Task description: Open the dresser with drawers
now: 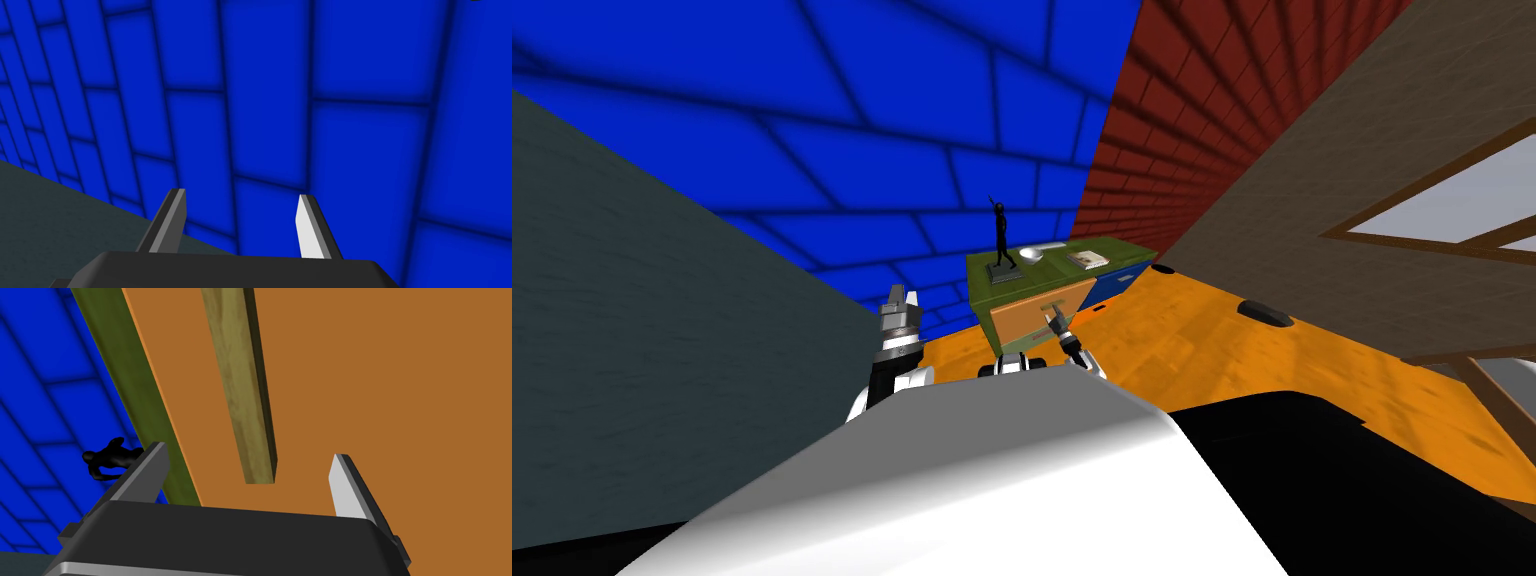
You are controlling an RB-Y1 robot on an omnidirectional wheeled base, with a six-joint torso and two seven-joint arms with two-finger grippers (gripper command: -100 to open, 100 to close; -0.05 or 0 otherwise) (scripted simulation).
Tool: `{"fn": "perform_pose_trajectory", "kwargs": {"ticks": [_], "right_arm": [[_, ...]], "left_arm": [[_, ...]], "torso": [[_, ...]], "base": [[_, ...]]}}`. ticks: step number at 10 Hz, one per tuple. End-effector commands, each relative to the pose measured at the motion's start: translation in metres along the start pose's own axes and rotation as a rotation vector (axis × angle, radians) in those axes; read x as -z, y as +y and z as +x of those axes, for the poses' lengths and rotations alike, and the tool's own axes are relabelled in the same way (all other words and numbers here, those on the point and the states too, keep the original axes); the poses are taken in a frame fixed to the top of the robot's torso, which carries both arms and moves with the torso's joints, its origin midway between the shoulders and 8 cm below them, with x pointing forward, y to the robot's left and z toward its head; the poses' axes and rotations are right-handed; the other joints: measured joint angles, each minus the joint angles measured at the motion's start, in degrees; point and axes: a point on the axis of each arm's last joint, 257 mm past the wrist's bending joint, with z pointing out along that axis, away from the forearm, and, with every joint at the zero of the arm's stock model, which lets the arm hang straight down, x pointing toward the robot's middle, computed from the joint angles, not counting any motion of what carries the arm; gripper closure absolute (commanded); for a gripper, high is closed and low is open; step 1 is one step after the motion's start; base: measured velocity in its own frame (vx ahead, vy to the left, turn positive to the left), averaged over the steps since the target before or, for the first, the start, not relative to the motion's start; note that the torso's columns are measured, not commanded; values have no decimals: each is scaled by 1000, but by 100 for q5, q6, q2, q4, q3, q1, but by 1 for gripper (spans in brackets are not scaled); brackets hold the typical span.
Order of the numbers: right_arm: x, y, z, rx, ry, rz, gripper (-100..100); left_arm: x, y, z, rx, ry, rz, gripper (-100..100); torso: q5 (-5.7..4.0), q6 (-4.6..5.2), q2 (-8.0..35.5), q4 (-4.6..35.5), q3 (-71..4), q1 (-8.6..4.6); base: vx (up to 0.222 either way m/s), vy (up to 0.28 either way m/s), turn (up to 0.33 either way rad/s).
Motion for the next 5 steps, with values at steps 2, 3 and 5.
{"fn": "perform_pose_trajectory", "kwargs": {"ticks": [2,3,5], "right_arm": [[-4,-6,4,0,3,1,100],[-3,-8,4,0,-2,3,100],[-3,-10,4,0,-6,4,100]], "left_arm": [[0,0,0,0,0,0,0],[0,0,0,0,0,0,0],[0,0,0,0,0,0,0]], "torso": [[1,0,-4,-3,-5,-2],[-2,0,13,3,7,-12],[-5,1,57,16,35,-23]], "base": [[14,7,5],[-89,-4,-24],[-162,-58,-25]]}}
